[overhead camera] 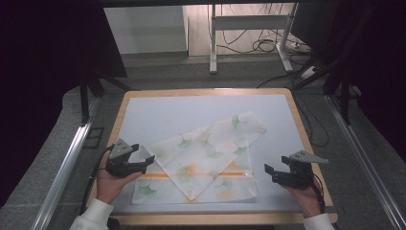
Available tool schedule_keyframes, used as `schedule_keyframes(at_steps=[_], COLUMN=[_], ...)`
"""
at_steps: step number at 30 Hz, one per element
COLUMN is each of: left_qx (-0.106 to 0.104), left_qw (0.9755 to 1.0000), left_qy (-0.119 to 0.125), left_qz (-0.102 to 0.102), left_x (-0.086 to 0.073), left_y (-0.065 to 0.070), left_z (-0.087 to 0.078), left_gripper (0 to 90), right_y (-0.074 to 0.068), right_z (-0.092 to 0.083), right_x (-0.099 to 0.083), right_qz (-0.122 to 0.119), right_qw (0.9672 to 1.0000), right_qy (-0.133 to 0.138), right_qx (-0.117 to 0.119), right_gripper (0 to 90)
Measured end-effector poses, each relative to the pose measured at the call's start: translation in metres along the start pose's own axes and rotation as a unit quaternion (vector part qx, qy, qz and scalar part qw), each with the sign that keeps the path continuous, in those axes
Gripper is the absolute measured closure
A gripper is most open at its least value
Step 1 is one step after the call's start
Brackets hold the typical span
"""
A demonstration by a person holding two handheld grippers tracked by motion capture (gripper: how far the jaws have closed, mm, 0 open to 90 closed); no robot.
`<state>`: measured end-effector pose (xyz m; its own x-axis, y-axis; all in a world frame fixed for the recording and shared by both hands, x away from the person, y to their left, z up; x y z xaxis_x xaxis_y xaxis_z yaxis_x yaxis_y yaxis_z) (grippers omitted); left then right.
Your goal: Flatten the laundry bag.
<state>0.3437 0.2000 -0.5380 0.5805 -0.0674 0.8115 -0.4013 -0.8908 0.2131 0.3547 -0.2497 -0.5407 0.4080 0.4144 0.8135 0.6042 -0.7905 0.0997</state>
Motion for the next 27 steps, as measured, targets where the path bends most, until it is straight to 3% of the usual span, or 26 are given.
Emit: schedule_keyframes(at_steps=[2, 7, 14, 16, 19, 24, 25, 27], left_qx=[0.005, 0.006, 0.009, 0.0, -0.004, -0.004, -0.01, -0.015], left_qw=[1.0, 0.9999, 0.9996, 0.9997, 0.9996, 0.9995, 0.9995, 0.9992], left_qy=[-0.004, 0.005, -0.018, -0.022, -0.024, -0.024, -0.021, -0.021], left_qz=[0.002, 0.011, 0.02, 0.01, 0.011, 0.019, 0.021, 0.029], left_x=[-0.001, -0.002, -0.009, -0.009, -0.009, -0.003, -0.001, -0.001], left_y=[0.0, 0.005, 0.006, 0.007, 0.009, 0.017, 0.022, 0.03], left_z=[0.002, 0.001, 0.001, -0.001, 0.0, 0.004, 0.004, 0.004], left_gripper=[21.9, 21.5, 23.3, 23.7, 24.2, 24.1, 24.1, 24.1], right_y=[0.003, 0.001, -0.007, -0.008, -0.008, -0.011, -0.015, -0.018], right_z=[0.0, -0.003, 0.012, 0.011, 0.011, 0.015, 0.016, 0.015], right_x=[0.001, 0.006, 0.003, 0.004, 0.005, 0.008, 0.01, 0.011], right_qz=[0.0, 0.004, -0.006, -0.007, -0.01, -0.024, -0.031, -0.037], right_qw=[0.9999, 0.9999, 0.9997, 0.9996, 0.9995, 0.9989, 0.9983, 0.9979], right_qy=[0.002, 0.011, -0.017, -0.015, -0.013, -0.018, -0.015, -0.014], right_qx=[-0.012, -0.01, 0.018, 0.022, 0.026, 0.037, 0.046, 0.052], right_gripper=[26.2, 26.8, 31.9, 33.8, 36.6, 58.4, 68.5, 72.5])
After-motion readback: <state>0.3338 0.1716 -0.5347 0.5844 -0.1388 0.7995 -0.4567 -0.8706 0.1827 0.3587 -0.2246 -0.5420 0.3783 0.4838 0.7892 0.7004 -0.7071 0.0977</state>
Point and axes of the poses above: each handheld gripper's, and its own axes: z roughly forward along the jaws, x roughly out of its top, y roughly to its right, the point moved 9 cm from there along z, roughly forward along the jaws, and after that the axes turned 13 degrees about -z, right-handed, at the moved point
